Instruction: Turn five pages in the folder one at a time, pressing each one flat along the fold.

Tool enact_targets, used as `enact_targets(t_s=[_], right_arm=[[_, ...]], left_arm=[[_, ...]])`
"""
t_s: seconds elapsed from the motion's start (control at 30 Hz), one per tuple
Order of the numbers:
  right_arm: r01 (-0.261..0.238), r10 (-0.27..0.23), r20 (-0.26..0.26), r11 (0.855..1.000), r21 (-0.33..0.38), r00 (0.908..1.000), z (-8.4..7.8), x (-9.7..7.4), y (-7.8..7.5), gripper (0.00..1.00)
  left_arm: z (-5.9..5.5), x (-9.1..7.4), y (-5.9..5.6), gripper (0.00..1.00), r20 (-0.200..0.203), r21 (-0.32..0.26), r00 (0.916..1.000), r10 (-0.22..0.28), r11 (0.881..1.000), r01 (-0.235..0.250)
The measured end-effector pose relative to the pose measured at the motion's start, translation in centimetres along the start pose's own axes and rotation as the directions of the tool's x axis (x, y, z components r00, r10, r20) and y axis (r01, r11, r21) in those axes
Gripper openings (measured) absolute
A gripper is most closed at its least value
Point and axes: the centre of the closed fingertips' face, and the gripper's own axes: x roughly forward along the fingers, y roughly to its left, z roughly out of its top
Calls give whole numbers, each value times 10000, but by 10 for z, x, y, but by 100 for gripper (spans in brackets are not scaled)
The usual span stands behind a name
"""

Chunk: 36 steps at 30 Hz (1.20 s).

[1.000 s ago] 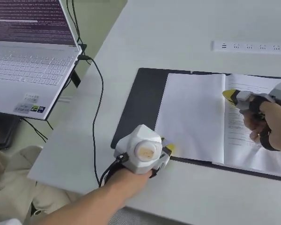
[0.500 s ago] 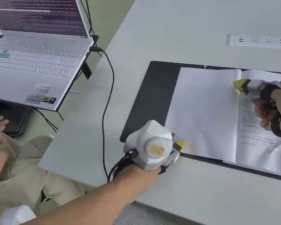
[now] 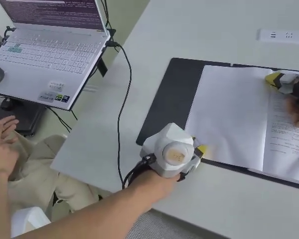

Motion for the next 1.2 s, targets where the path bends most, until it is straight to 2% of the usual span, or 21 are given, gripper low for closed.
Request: enact_targets(t_s=[0.13, 0.2, 0.43, 0.6, 0.67, 0.8, 1.2], right_arm=[[65, -62, 291, 9999, -100, 9996, 6, 4, 0, 0], [115, -93, 543, 9991, -402, 9985, 11, 7, 0, 0], [206, -157, 1159, 9989, -412, 9931, 26, 14, -3, 0], [240, -195, 1217, 9991, -352, 9924, 27, 16, -3, 0], [210, -154, 1168, 9987, -470, 9930, 27, 16, -3, 0], [122, -105, 868, 9997, -191, 9962, 22, 12, -4, 0], [-211, 213, -204, 9997, 128, 9996, -4, -7, -3, 0]], left_arm=[[0, -1, 0, 16, 3, -4, 10000, 6, 10000, -6], [0, -1, 0, 16, -6, -5, 10000, 10, 10000, -10], [0, -1, 0, 16, -22, -5, 10000, 11, 10000, -11], [-1, -1, 0, 16, -15, -19, 10000, 15, 10000, -15], [-1, -1, 0, 16, -5, -27, 10000, 11, 10000, -11], [-1, -1, 0, 17, -14, -9, 10000, 7, 10000, -7], [-1, 0, 0, 16, -77, 42, 10000, -2, 10000, 2]])
